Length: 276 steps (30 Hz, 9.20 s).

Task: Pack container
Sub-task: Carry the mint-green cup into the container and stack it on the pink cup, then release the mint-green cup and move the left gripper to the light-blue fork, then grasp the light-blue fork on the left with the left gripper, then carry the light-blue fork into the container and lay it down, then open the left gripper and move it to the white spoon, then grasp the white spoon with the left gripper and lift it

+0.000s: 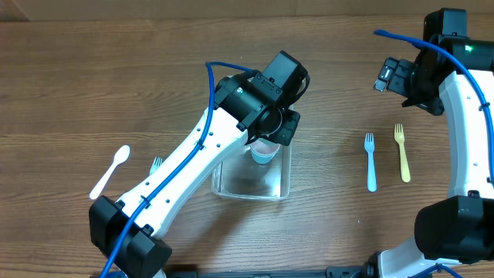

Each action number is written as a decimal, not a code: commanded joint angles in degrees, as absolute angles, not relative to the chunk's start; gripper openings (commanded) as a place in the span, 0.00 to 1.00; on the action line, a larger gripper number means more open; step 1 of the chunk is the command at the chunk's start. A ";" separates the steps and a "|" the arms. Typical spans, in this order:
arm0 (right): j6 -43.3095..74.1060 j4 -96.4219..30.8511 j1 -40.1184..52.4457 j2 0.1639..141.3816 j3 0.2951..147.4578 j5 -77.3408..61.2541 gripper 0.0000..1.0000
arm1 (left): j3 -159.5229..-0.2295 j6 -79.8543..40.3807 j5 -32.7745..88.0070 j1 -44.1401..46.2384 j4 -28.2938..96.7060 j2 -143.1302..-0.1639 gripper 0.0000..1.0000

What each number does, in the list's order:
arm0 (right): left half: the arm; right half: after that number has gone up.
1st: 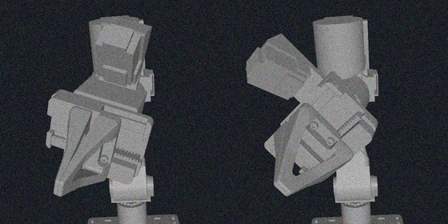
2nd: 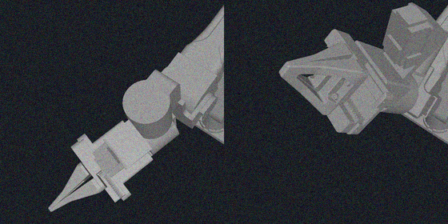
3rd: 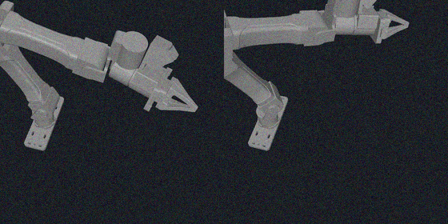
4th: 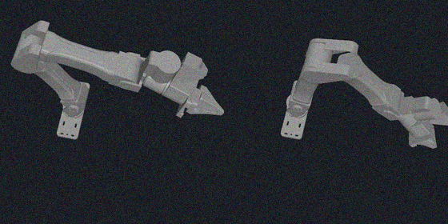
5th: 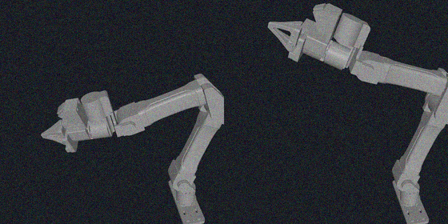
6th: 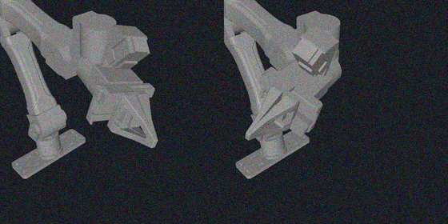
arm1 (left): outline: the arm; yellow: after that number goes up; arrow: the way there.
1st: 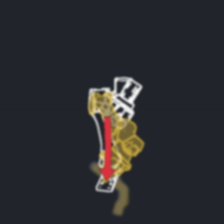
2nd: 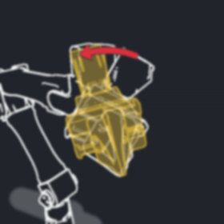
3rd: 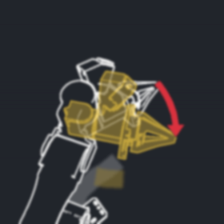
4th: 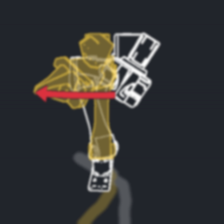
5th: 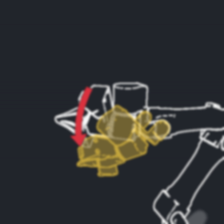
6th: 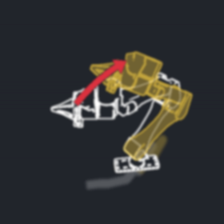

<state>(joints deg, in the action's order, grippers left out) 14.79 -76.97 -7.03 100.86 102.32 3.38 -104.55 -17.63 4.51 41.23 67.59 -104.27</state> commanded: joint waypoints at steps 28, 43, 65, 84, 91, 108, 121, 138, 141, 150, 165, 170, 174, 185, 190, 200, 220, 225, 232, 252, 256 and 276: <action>15.03 -76.64 -7.05 99.55 103.53 3.77 1.00 | -118.15 -24.49 -10.94 19.11 91.98 -93.95 0.51; 15.03 -76.64 -7.05 99.55 103.53 3.77 1.00 | -80.47 -28.80 -12.19 15.38 75.20 -84.18 0.50; 15.03 -76.64 -7.05 99.55 103.53 3.77 1.00 | -48.62 -13.28 -7.44 -1.96 52.88 -80.90 0.72; 15.03 -76.64 -7.05 99.55 103.53 3.77 1.00 | -42.30 -8.19 -8.32 -1.96 33.71 -94.48 0.86; 15.03 -76.64 -7.05 99.55 103.53 3.79 1.00 | -44.36 -7.22 -8.27 -1.96 36.01 -95.11 0.40; 15.03 -76.64 -7.05 99.55 103.53 3.79 1.00 | -51.20 -9.45 -7.35 -1.96 46.30 -95.09 0.04; 15.03 -76.64 -7.05 99.55 103.53 3.79 1.00 | -76.27 -15.35 10.48 -0.05 61.58 -95.07 0.04; 15.03 -76.64 -7.05 99.55 103.53 3.79 1.00 | -86.41 -26.65 8.73 25.93 60.80 -95.15 0.07; 15.03 -76.64 -7.05 99.55 103.53 3.77 1.00 | -86.41 -27.49 6.35 27.46 60.53 -95.20 0.10; 15.03 -76.64 -7.05 99.55 103.53 3.79 1.00 | -86.41 -27.46 6.42 27.66 58.17 -95.24 0.49; 15.03 -76.64 -7.05 99.55 103.53 3.79 1.00 | -88.27 -14.11 -4.45 2.94 76.69 -94.91 0.57; 15.03 -76.64 -7.05 99.55 103.53 3.77 1.00 | -85.76 -11.53 -6.61 -2.52 79.26 -94.94 0.64; 15.03 -76.64 -7.05 99.55 103.53 3.77 1.00 | -79.09 -0.93 -11.49 -2.63 77.14 -94.94 0.71; 15.03 -76.64 -7.05 99.55 103.53 3.77 1.00 | -66.85 16.80 -19.07 -2.81 61.60 -94.94 0.75; 15.03 -76.64 -7.05 99.55 103.53 3.79 1.00 | -66.85 18.24 -18.57 -8.38 59.92 -94.94 0.80; 15.05 -76.64 -7.05 99.55 103.53 3.77 1.00 | -66.76 25.69 -3.66 -19.90 54.24 -95.50 0.75; 15.03 -76.64 -7.05 99.55 103.53 3.79 1.00 | -66.50 30.94 -2.94 -20.25 50.74 -106.48 0.81; 15.03 -76.64 -7.05 99.55 103.53 3.79 1.00 | -66.48 35.11 1.80 -20.25 51.16 -106.56 0.83; 15.03 -76.64 -7.05 99.55 103.53 3.79 1.00 | -66.48 38.63 3.05 -20.25 50.26 -108.40 0.83; 15.03 -76.64 -7.05 99.55 103.53 3.77 1.00 | -66.48 32.56 4.58 -26.22 50.59 -109.30 0.48; 15.03 -76.64 -7.05 99.55 103.53 3.79 1.00 | -66.48 32.53 4.99 -25.65 49.84 -109.30 0.18; 15.03 -76.64 -7.05 99.55 103.53 3.77 1.00 | -82.72 24.40 7.51 -10.20 55.20 -109.27 0.04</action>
<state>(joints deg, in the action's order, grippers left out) 14.81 -76.95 -7.03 100.86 102.32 3.40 -77.47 29.41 6.09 -12.80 53.39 -108.90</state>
